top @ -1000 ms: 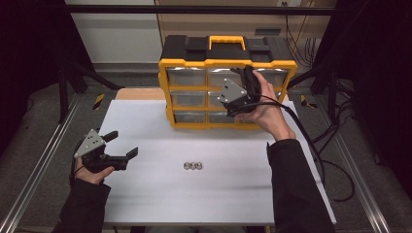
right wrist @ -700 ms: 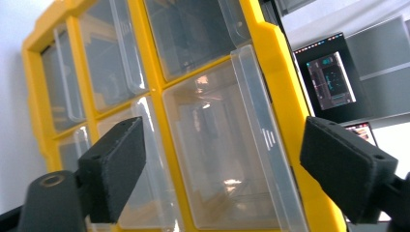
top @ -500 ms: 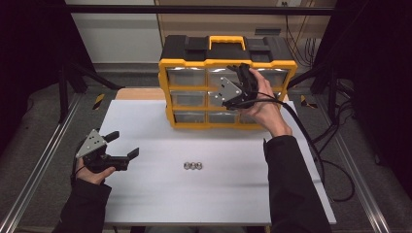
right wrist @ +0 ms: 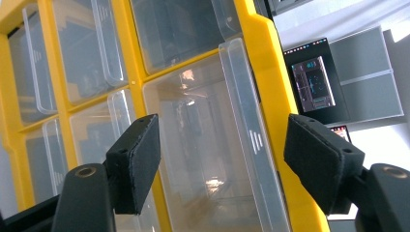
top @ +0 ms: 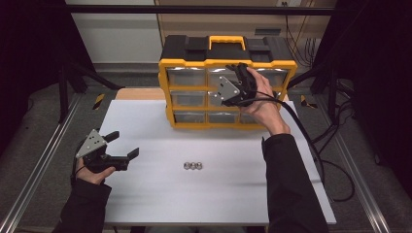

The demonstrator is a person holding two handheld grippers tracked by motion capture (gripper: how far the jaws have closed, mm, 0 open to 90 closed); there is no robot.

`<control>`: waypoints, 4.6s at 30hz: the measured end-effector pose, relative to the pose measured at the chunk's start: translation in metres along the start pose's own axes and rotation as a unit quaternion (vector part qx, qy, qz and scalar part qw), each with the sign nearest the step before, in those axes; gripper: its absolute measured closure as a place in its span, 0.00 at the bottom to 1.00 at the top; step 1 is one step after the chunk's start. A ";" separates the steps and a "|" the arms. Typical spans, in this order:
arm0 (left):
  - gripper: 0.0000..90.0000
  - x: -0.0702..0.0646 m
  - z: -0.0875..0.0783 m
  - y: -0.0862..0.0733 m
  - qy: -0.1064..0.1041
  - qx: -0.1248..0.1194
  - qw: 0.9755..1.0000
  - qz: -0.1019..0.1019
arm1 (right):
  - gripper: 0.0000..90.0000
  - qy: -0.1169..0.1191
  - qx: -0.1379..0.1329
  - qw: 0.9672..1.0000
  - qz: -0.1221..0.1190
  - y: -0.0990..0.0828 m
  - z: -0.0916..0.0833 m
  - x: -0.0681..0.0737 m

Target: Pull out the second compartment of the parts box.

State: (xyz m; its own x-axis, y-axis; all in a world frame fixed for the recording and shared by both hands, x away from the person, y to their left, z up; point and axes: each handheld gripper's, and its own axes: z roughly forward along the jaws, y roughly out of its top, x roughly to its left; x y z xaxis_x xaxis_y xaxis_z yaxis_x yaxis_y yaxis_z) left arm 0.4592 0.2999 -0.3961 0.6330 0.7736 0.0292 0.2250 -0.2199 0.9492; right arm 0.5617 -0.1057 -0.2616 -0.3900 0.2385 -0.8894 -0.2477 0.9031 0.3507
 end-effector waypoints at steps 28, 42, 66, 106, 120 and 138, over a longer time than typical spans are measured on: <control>0.02 0.001 0.000 -0.001 -0.001 0.000 1.000 -0.001 | 0.52 -0.013 0.002 1.000 -0.012 -0.001 0.011 0.000; 0.03 0.001 0.001 -0.001 0.000 0.002 1.000 0.000 | 0.65 -0.031 -0.002 0.999 -0.022 -0.002 0.011 0.000; 0.03 0.001 0.001 -0.001 0.000 0.003 1.000 0.000 | 0.81 -0.050 -0.008 0.997 -0.051 -0.005 0.010 -0.002; 0.03 0.000 0.001 -0.001 0.000 0.002 1.000 0.003 | 0.83 -0.029 0.001 0.998 -0.061 0.001 -0.007 -0.001; 0.03 0.000 0.001 -0.001 0.002 0.003 1.000 0.005 | 0.82 -0.024 -0.002 0.998 -0.063 0.004 -0.021 0.005; 0.03 0.000 0.000 0.000 0.003 0.002 1.000 0.004 | 0.82 -0.018 -0.003 0.998 -0.067 0.006 -0.031 0.008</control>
State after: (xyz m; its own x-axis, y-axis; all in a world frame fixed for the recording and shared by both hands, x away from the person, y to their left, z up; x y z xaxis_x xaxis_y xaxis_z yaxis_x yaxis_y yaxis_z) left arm 0.4593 0.3000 -0.3965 0.6305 0.7752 0.0394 0.2223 -0.2289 0.9477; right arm 0.5301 -0.1097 -0.2574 -0.3207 0.1293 -0.9383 -0.2999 0.9258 0.2300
